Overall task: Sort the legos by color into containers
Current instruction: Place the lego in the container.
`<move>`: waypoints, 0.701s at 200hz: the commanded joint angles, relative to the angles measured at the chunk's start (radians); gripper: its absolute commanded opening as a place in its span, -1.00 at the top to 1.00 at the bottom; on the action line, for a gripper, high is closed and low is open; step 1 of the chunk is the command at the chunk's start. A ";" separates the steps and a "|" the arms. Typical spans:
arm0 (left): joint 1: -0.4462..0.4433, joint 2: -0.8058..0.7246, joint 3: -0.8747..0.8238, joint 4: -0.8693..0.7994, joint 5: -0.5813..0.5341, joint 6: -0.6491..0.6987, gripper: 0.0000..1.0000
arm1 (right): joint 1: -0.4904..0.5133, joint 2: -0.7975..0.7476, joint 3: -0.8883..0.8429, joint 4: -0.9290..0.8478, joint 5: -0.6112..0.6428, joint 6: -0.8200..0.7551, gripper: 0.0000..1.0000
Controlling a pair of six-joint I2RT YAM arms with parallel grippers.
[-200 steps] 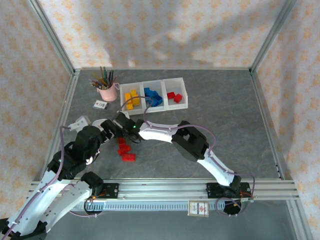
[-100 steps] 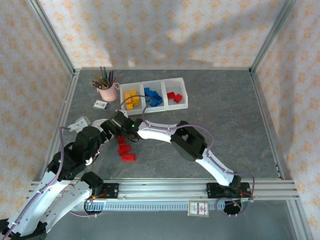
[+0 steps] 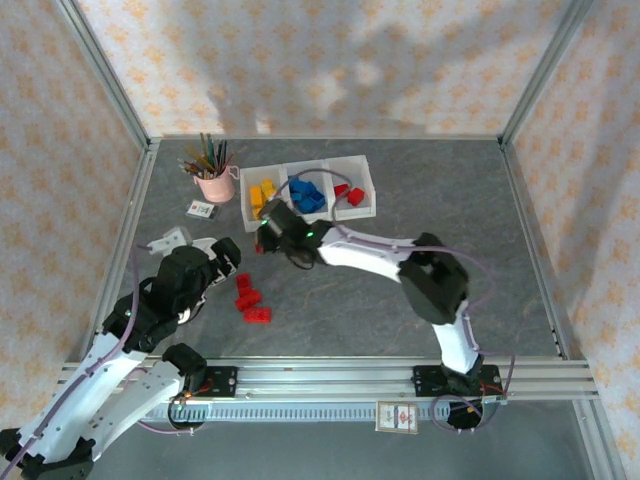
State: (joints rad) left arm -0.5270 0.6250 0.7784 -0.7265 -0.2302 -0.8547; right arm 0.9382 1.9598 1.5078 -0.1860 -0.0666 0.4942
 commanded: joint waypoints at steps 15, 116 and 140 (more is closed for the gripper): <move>0.010 0.082 0.013 0.172 0.112 0.080 -0.99 | -0.158 -0.177 -0.141 0.045 0.076 -0.014 0.58; 0.011 0.290 0.029 0.384 0.172 0.131 -0.99 | -0.425 0.021 0.045 -0.004 0.175 -0.123 0.55; 0.010 0.306 0.034 0.384 0.177 0.132 -0.99 | -0.438 0.094 0.125 -0.047 0.174 -0.133 0.48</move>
State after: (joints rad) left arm -0.5270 0.9218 0.7788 -0.3759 -0.0589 -0.7490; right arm 0.5133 2.0056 1.5551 -0.1764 0.0593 0.3977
